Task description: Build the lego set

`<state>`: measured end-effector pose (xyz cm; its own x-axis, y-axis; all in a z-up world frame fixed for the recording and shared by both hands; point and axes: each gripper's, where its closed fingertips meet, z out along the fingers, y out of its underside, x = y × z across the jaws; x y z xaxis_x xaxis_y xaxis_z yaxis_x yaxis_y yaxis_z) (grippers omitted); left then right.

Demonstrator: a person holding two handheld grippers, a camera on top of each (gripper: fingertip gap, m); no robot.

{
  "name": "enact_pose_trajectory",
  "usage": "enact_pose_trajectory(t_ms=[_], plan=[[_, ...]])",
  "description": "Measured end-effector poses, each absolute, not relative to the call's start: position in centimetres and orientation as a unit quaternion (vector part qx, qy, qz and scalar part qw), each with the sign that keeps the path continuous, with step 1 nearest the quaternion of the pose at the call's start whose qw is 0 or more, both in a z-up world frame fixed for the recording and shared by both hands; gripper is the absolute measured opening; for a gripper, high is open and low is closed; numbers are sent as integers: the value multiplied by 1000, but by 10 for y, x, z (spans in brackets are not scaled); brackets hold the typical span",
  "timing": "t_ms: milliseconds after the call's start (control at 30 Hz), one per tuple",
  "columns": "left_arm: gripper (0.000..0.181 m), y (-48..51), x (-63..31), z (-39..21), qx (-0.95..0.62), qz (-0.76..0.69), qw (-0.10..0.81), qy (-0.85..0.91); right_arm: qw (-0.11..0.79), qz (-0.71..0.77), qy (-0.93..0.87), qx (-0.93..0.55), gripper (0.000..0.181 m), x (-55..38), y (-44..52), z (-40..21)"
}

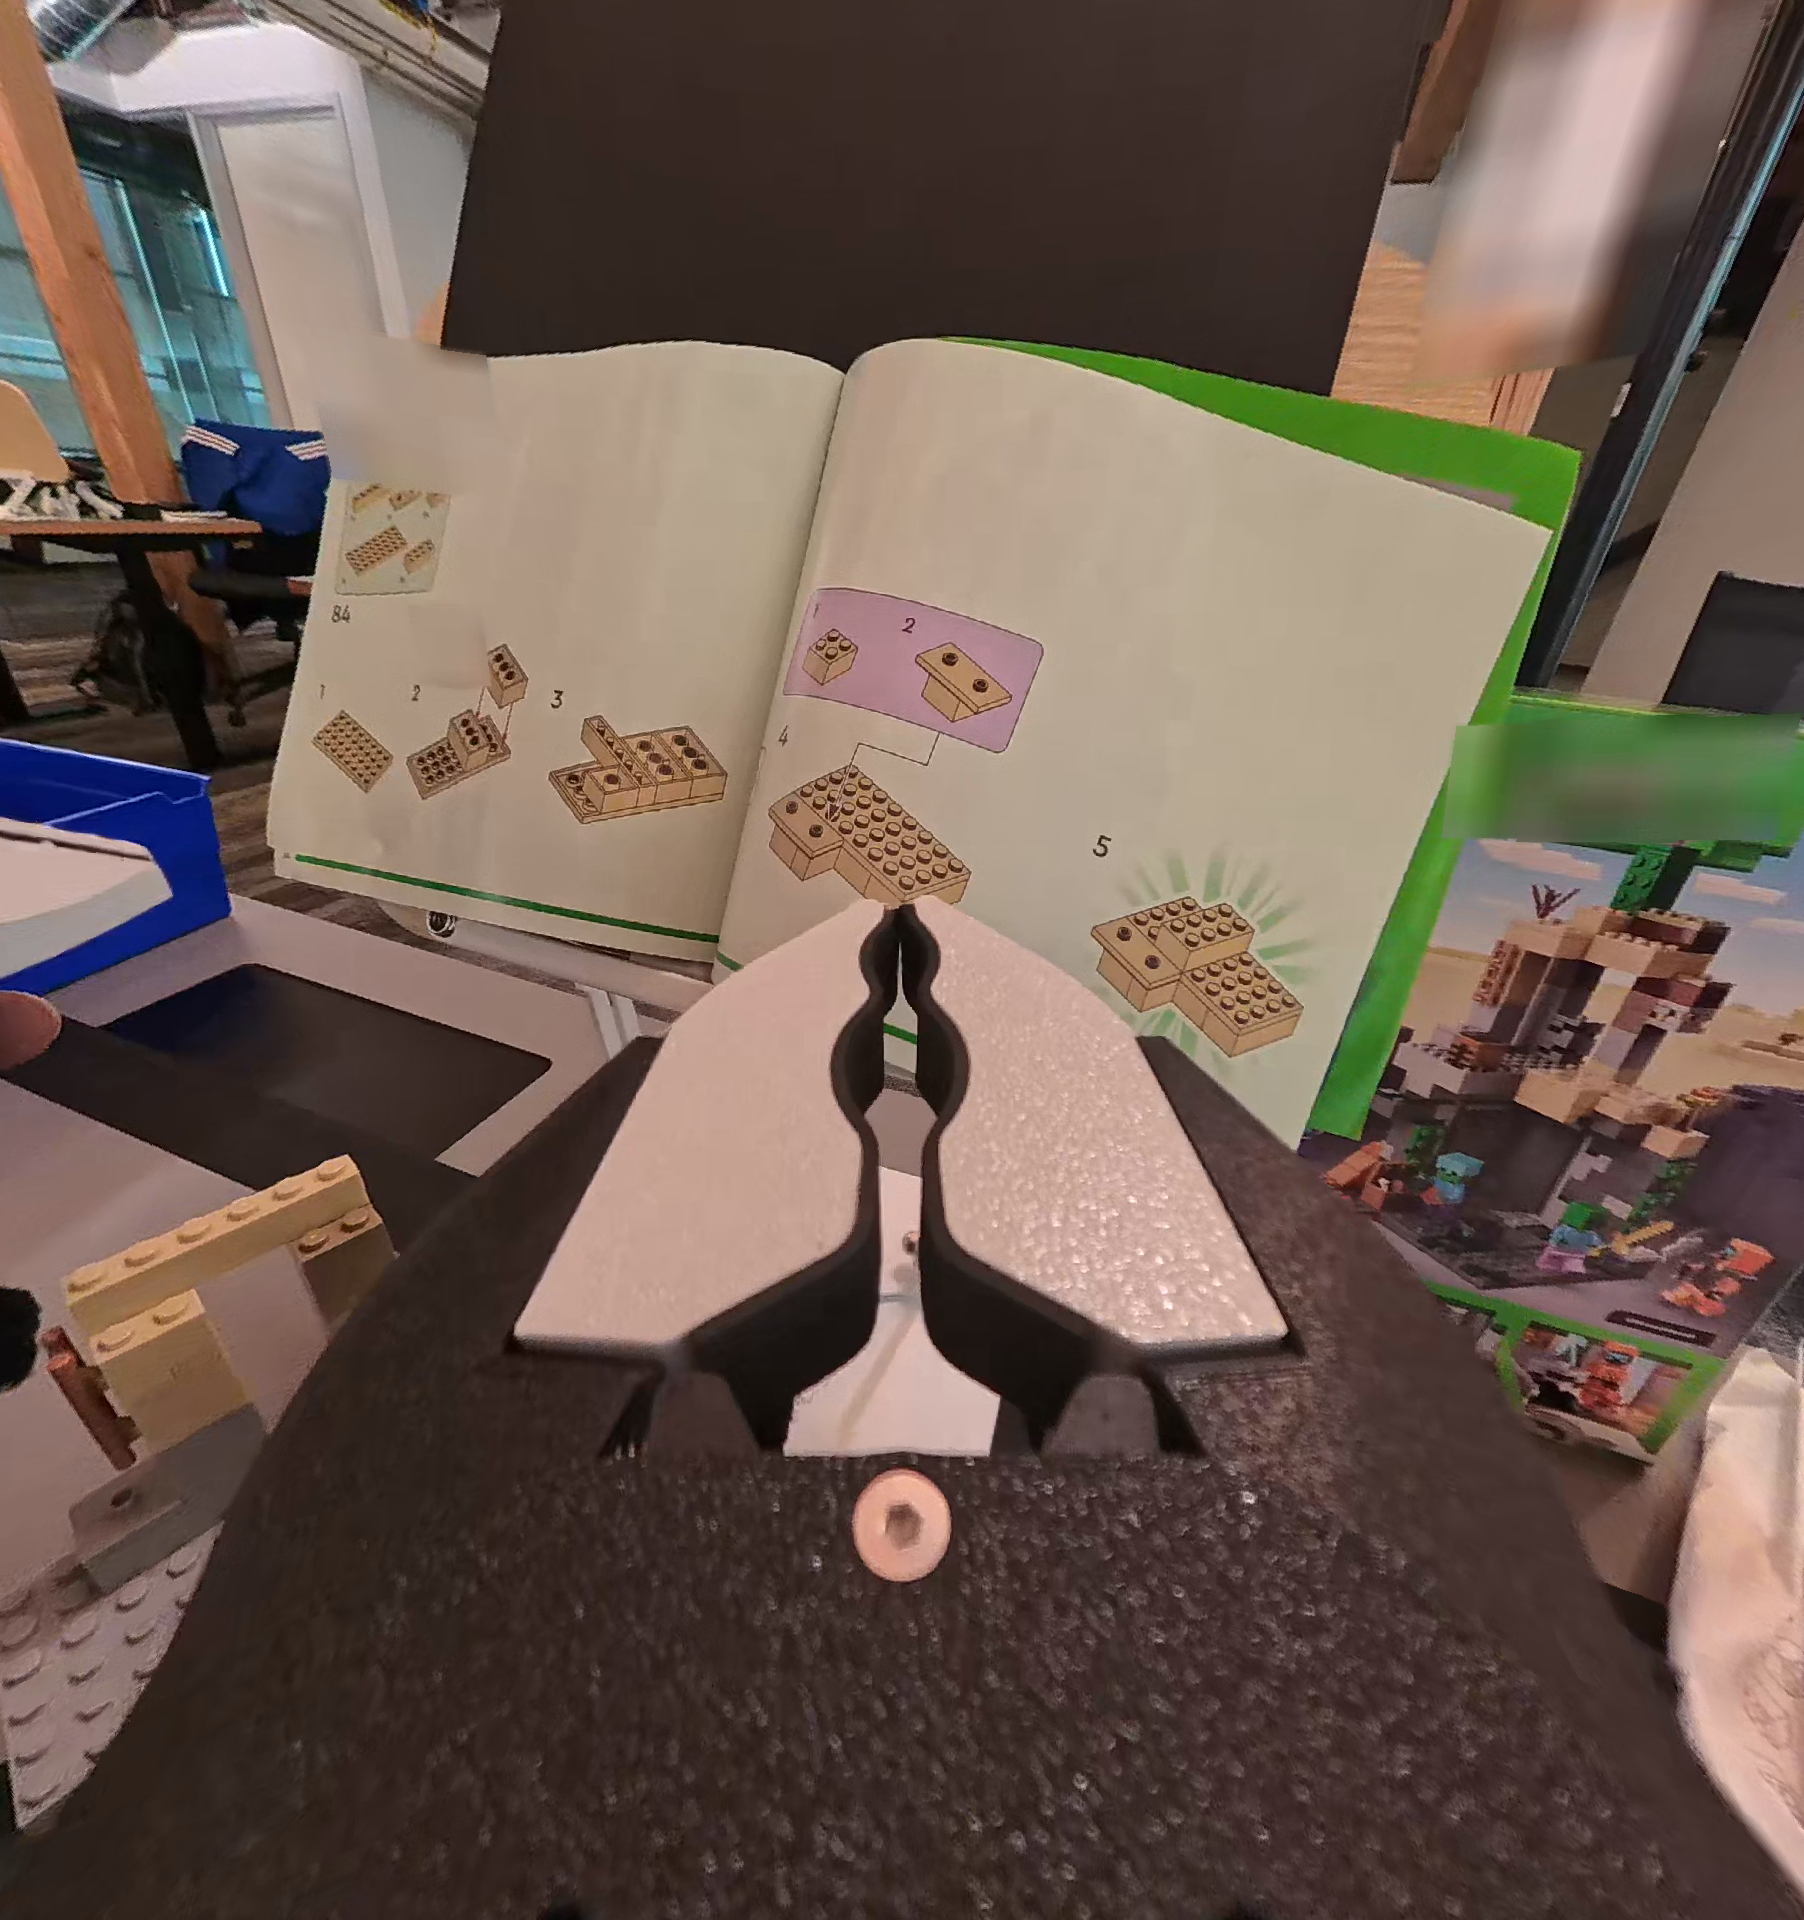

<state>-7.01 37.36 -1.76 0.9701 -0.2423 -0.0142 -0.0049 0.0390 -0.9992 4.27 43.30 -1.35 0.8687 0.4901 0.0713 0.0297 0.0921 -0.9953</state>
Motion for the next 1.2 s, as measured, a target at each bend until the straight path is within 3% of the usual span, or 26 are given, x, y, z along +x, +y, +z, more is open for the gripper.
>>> enact_pose_trajectory(t_ms=[1200], plan=[[0,362,-44,-11,-676,-79,720,139,714,155,-234,-641,0,19,420,-15]])
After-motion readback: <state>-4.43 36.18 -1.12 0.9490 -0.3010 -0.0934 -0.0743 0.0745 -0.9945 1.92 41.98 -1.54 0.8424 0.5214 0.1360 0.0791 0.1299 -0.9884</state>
